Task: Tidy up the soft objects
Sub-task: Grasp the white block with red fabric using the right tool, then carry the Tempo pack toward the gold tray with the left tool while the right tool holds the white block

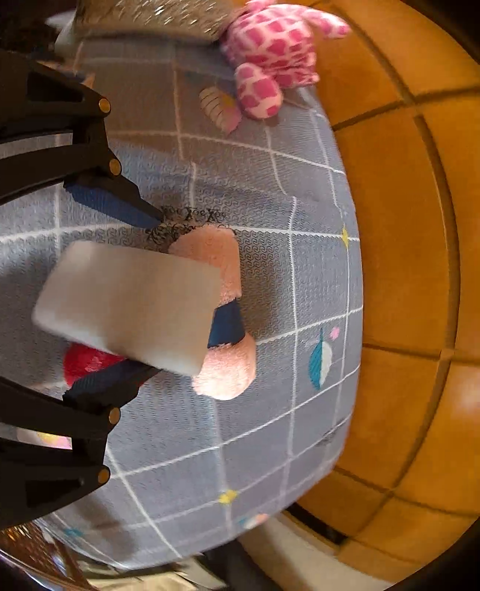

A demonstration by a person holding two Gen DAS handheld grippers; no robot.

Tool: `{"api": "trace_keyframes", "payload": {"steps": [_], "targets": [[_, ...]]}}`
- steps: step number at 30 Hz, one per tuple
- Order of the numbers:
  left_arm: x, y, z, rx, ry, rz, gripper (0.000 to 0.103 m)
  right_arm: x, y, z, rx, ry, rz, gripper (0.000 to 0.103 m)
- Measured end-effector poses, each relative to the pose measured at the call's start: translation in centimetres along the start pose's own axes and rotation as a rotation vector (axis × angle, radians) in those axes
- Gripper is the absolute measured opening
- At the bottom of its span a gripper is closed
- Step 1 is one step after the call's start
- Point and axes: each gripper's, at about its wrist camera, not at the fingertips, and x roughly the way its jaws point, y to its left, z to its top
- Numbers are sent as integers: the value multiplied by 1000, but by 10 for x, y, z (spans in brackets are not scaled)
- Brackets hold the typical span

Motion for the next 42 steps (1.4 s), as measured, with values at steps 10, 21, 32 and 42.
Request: {"api": "trace_keyframes", "payload": {"steps": [10,21,32,42], "targets": [[0,-3,-2,11,-6,11,56,-9,40,-13,-217,22,232,48],[-1,-10,4,15,20,54,54,17,28,-13,-136,151,213,49],[-41,-9,44,-12,-59,92,53,22,44,-16,-202,131,166,50],[-62,16,82,-38,-96,159,54,19,48,-21,-234,109,140,50]]}}
